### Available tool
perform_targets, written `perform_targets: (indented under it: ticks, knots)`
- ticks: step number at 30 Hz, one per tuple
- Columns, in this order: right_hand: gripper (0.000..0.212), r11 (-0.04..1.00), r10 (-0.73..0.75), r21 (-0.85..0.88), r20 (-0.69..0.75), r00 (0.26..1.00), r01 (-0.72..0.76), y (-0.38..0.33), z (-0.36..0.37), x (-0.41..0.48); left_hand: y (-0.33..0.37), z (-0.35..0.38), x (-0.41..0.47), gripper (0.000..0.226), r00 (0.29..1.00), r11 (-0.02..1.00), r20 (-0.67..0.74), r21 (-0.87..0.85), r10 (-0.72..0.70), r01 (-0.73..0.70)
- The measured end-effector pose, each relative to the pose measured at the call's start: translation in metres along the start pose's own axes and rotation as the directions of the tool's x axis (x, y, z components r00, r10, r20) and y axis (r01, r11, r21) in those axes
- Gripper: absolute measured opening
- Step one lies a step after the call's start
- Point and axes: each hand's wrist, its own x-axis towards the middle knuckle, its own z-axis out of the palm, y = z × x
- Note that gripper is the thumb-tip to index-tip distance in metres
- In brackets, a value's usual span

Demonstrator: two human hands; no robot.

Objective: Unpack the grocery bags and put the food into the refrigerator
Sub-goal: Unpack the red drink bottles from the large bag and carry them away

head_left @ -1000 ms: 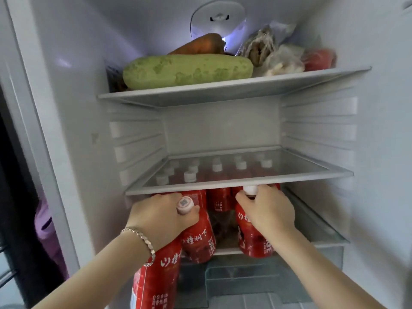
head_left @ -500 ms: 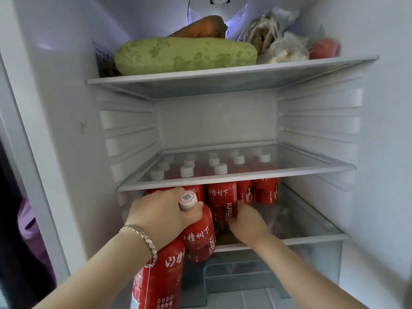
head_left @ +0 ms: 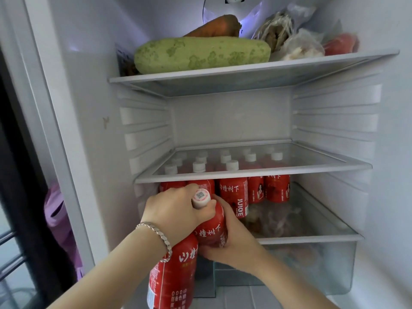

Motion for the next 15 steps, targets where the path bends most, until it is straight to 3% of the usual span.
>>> perform_targets:
  ticks: [4, 8, 12, 15]
  knots:
    - [0.071, 0.980, -0.084, -0.196, -0.288, 0.954, 0.027, 0.000, -0.003, -0.009, -0.001, -0.003, -0.002, 0.054, 1.000, 0.999, 0.013, -0.036, -0.026, 0.026]
    - [0.072, 0.989, -0.045, -0.144, -0.513, 0.857, -0.034, 0.009, -0.018, -0.026, -0.002, -0.003, -0.002, 0.070, 0.995, 0.997, -0.081, -0.046, -0.058, 0.054]
    - [0.073, 0.986, 0.022, -0.115, -0.632, 0.775, -0.122, 0.014, -0.052, -0.038, -0.001, 0.001, 0.006, 0.039, 0.980, 0.990, -0.169, -0.116, -0.100, 0.081]
    - [0.079, 0.960, 0.081, -0.146, -0.669, 0.739, -0.237, 0.022, -0.075, -0.034, 0.001, 0.006, 0.010, 0.030, 0.980, 0.985, -0.172, -0.159, -0.099, 0.071]
